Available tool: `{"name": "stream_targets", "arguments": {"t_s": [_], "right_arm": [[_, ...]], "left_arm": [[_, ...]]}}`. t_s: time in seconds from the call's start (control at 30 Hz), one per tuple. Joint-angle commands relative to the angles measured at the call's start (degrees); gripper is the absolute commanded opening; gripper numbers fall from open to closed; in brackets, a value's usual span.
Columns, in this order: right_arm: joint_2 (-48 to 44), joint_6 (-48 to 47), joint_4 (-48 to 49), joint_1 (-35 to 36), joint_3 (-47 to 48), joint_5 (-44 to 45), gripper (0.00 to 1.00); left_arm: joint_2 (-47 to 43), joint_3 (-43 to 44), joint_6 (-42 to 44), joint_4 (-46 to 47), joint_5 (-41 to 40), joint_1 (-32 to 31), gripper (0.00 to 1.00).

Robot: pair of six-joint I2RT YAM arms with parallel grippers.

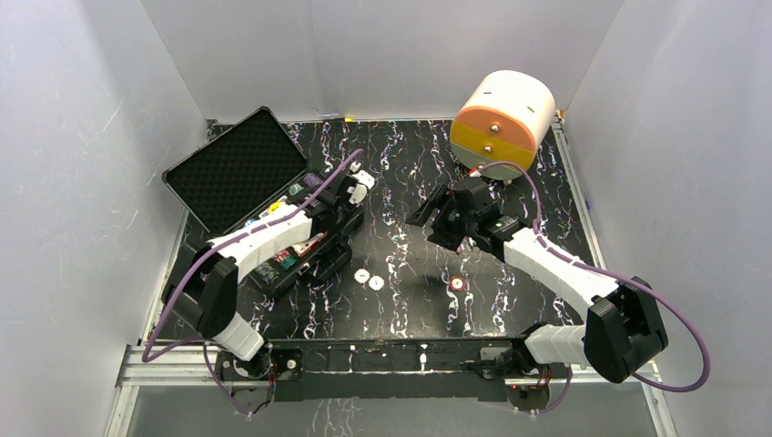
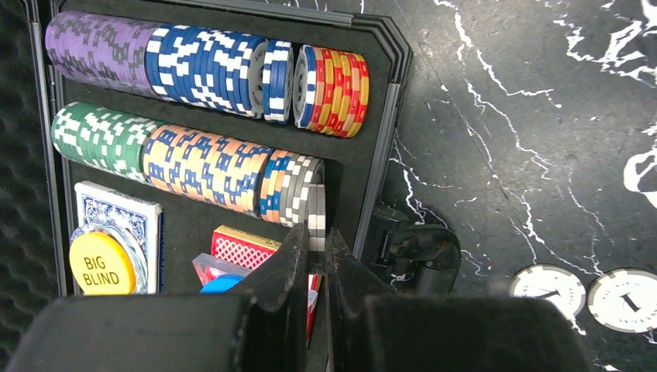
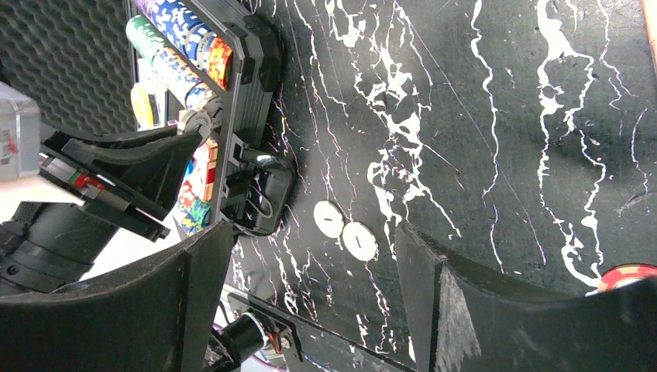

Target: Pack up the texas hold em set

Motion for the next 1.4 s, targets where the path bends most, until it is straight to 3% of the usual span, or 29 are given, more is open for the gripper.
{"name": "stream_targets", "arguments": {"t_s": [0.0,0.1,0.4,0.67,0.8,0.93,1.13,1.37], "right_arm": [[-1.43,0.40,0.82,0.00,-0.76,0.68,0.84],[-1.35,0.40,0.99,0.08,-0.86,0.58,0.84],[-0.96,-2.16,0.55,0.07,0.10,-0.11,0.84],[0.22,-6.81,-1.36,0.34,2.47,0.91,0.83],[1.99,-7.95,-1.81,6.28,2.16,7.72,0.83],[6.99,-9.03,-4.54,10.97,4.60,12.14,0.83],[18.64,-15.68,-11.98,19.42,13.49,17.06,0.84],[30.27,-21.72,-18.95,25.54,24.42,19.63,0.82]], "left_arm": [[1.81,2.74,1.10,-2.55,-2.95,0.33,0.00],[3.62,4.26,1.04,-3.91,-3.45,0.35,0.03],[2.77,6.38,0.00,-5.24,-3.79,0.34,0.29],[-1.68,7.19,-1.29,-5.50,-2.58,0.48,0.30],[-6.76,6.90,-5.08,-2.41,1.07,0.63,0.30],[-11.97,4.31,-12.87,3.05,2.93,0.68,0.39],[-23.10,-2.81,-22.52,10.55,-5.81,0.69,0.59],[-34.83,-7.51,-23.36,15.12,-18.73,0.79,0.74]]}}
